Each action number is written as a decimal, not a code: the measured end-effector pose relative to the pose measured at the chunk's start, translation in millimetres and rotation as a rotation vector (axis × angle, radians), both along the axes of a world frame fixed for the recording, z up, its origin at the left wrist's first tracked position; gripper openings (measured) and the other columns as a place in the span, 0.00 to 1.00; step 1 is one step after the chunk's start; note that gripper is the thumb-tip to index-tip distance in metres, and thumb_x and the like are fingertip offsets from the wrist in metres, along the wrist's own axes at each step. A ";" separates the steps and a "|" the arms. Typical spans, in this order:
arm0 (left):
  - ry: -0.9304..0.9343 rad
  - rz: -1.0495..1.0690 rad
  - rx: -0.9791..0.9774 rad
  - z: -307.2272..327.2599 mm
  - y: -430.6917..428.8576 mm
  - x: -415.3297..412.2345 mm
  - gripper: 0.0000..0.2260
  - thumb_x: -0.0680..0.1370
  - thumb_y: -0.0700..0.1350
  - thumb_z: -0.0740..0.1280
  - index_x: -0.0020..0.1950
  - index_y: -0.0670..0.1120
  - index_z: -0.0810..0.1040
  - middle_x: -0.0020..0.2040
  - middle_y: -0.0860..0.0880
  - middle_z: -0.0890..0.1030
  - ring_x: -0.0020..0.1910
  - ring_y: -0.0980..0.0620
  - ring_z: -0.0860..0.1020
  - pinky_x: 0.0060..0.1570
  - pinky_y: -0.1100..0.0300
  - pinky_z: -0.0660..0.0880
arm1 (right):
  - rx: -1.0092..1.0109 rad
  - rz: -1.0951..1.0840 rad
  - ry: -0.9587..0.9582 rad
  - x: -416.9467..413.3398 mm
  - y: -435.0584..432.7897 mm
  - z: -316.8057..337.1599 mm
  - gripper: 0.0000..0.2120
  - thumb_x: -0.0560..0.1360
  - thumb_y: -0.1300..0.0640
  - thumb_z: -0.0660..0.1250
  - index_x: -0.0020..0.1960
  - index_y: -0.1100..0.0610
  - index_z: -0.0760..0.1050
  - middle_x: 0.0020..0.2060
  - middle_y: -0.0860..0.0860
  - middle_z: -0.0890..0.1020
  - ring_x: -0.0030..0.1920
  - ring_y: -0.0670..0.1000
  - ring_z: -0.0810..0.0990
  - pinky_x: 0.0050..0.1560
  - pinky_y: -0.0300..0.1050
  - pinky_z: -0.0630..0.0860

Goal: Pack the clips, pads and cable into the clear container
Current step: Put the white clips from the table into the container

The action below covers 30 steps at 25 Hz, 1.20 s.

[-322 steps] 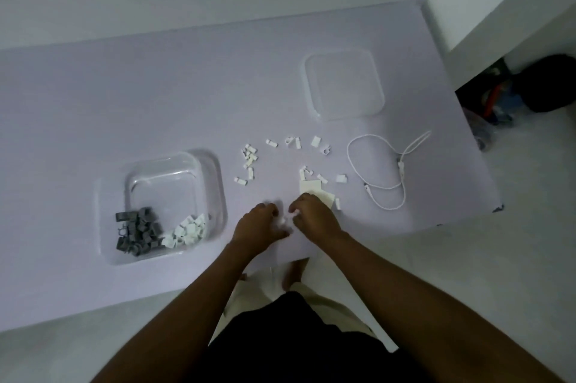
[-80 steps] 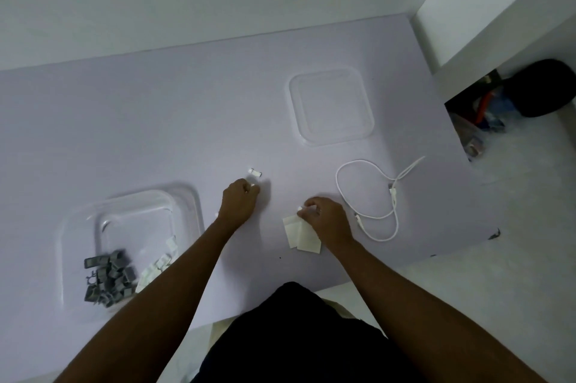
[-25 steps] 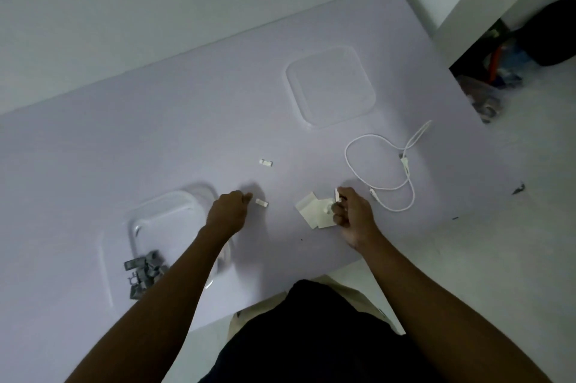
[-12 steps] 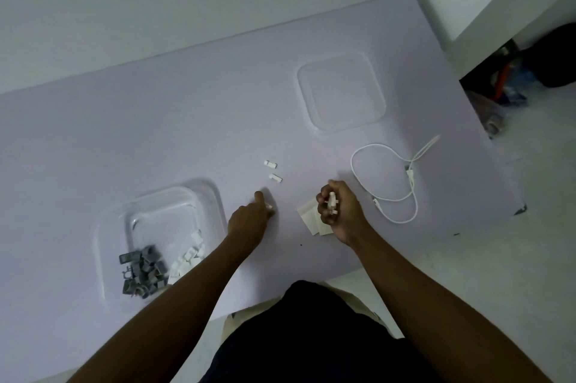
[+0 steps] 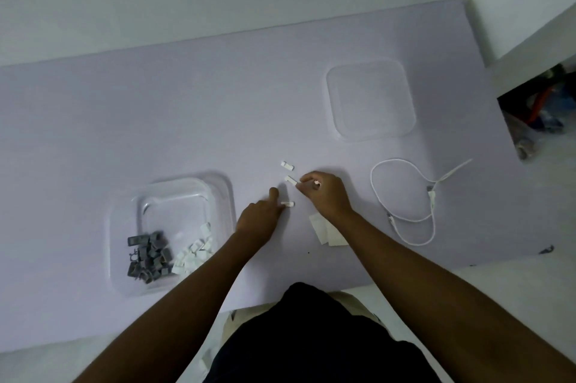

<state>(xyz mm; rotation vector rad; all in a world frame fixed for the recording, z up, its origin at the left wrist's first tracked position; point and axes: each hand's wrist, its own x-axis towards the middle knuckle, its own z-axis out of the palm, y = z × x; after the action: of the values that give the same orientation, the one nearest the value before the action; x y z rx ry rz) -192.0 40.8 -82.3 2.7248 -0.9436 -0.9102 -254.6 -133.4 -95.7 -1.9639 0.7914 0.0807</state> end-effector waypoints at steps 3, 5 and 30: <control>0.007 0.024 -0.053 -3.1 1.4 -3.3 0.14 0.83 0.48 0.55 0.66 0.44 0.61 0.46 0.39 0.82 0.41 0.35 0.81 0.38 0.49 0.74 | -0.142 0.213 0.010 20.7 1.3 -4.0 0.15 0.71 0.51 0.75 0.54 0.57 0.82 0.48 0.52 0.86 0.46 0.50 0.83 0.47 0.41 0.77; 0.008 0.007 -0.058 -5.9 2.1 -8.2 0.16 0.83 0.50 0.55 0.69 0.45 0.62 0.46 0.39 0.82 0.41 0.35 0.81 0.37 0.50 0.74 | -0.221 0.315 0.021 27.6 0.7 -9.7 0.12 0.72 0.51 0.74 0.52 0.56 0.82 0.46 0.53 0.85 0.45 0.52 0.83 0.45 0.44 0.78; -0.118 0.424 -0.252 74.0 37.7 13.2 0.07 0.83 0.42 0.54 0.45 0.43 0.64 0.30 0.46 0.71 0.27 0.44 0.67 0.29 0.54 0.60 | -0.176 0.246 -0.036 63.5 11.9 -19.3 0.15 0.72 0.51 0.75 0.55 0.56 0.80 0.48 0.53 0.85 0.49 0.54 0.83 0.50 0.47 0.78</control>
<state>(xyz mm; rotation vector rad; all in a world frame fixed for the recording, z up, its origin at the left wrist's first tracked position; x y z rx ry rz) -178.8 78.6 -8.3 2.6261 -0.4265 -0.5192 -191.2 -121.5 -115.1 -2.2168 0.5457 0.1248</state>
